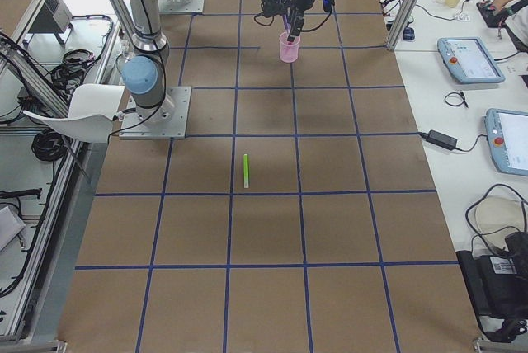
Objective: Insert purple and pink pens into pink cup
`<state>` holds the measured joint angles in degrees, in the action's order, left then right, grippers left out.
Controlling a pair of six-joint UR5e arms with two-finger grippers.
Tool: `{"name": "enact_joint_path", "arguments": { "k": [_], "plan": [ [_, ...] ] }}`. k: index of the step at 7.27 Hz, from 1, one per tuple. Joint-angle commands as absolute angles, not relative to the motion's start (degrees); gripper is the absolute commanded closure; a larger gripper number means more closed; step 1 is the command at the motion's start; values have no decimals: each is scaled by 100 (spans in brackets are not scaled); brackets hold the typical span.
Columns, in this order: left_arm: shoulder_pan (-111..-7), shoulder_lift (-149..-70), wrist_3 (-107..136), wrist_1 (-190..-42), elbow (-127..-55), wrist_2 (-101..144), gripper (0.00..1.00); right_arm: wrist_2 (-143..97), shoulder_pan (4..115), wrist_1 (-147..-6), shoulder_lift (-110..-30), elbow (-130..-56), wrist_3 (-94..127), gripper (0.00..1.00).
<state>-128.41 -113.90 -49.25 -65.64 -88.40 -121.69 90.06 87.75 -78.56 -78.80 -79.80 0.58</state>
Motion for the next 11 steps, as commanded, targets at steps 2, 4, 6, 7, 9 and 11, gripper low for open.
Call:
{"name": "enact_joint_path", "arguments": {
  "k": [2, 4, 6, 7, 9, 11],
  "plan": [
    [-12990, -11724, -5124, -6285, -8842, -12260, 100, 9000, 8535, -7875, -7884, -7989, -35, 0],
    [-13008, -11865, -5098, -6179, -8868, -12612, 1, 9000, 8525, -7884, -7875, -8033, -35, 0],
    [-12964, -11533, -5106, -6188, -8842, -12604, 0, 9000, 8508, -7971, -7866, -8033, -157, 0],
    [-12894, -11349, -5106, -6214, -8868, -12595, 0, 9017, 8508, -8033, -7858, -8033, -237, 0],
    [-12274, -10648, -5098, -6510, -8799, -12577, 0, 9000, 8429, -8042, -7849, -8042, -237, 0],
    [-11395, -9961, -5037, -6487, -8842, -12323, 0, 8974, 8446, -8042, -7910, -8016, -159, 0]
  ]
}}
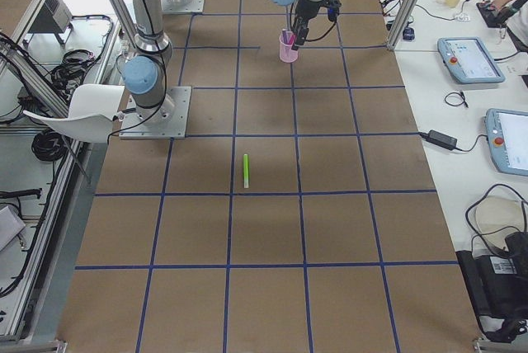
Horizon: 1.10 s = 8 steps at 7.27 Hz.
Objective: Insert purple and pink pens into pink cup
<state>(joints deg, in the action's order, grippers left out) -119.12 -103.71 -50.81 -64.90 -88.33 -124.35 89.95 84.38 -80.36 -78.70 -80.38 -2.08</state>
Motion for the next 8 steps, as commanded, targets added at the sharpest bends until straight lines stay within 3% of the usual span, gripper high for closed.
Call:
{"name": "enact_joint_path", "arguments": {
  "k": [1, 5, 8],
  "plan": [
    [-10747, -9645, -4940, -6530, -8877, -12183, 0, 8895, 8481, -8025, -7928, -8016, -115, 0],
    [-8662, -8764, -4151, -7495, -9262, -9976, 0, 8895, 8912, -8244, -8209, -8051, 79, 0],
    [-8525, -8350, -1159, -7751, -9860, -8857, 0, 8824, 8930, -8314, -8305, -8165, 36, 0]
  ]
}}
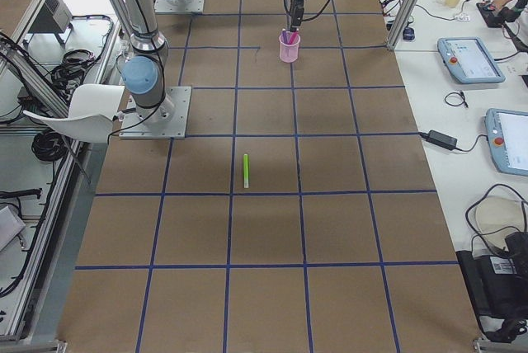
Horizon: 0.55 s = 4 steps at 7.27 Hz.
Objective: Insert purple and pink pens into pink cup
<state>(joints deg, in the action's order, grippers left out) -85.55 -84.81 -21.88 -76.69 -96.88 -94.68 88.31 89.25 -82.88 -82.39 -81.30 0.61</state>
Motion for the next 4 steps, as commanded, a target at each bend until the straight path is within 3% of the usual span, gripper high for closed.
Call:
{"name": "enact_joint_path", "arguments": {
  "k": [1, 4],
  "plan": [
    [-8586, -8289, -499, -7787, -9940, -8738, 0, 8833, 8930, -8323, -8306, -8156, 9, 0],
    [-9061, -8402, -62, -7761, -9871, -8903, 0, 8842, 8903, -8612, -8244, -8165, 0, 0]
  ]
}}
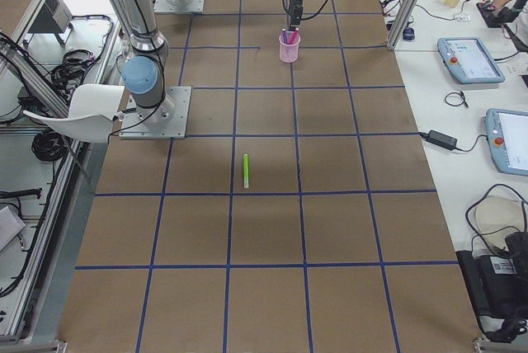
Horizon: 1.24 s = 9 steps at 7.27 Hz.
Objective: Insert purple and pink pens into pink cup
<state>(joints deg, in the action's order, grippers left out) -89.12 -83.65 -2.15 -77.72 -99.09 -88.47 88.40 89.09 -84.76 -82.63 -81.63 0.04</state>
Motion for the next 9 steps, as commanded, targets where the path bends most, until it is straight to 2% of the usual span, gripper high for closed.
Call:
{"name": "enact_joint_path", "arguments": {
  "k": [1, 4, 9],
  "plan": [
    [-9079, -8481, -27, -7761, -9801, -8886, 0, 8850, 8895, -8657, -8235, -8165, -9, 0],
    [-9097, -8832, -9, -8216, -9134, -8877, 0, 8842, 8886, -8919, -8200, -8183, 9, 0],
    [-9123, -8859, -105, -8121, -9167, -8868, 0, 8842, 8886, -9017, -8200, -8262, 9, 0]
  ]
}}
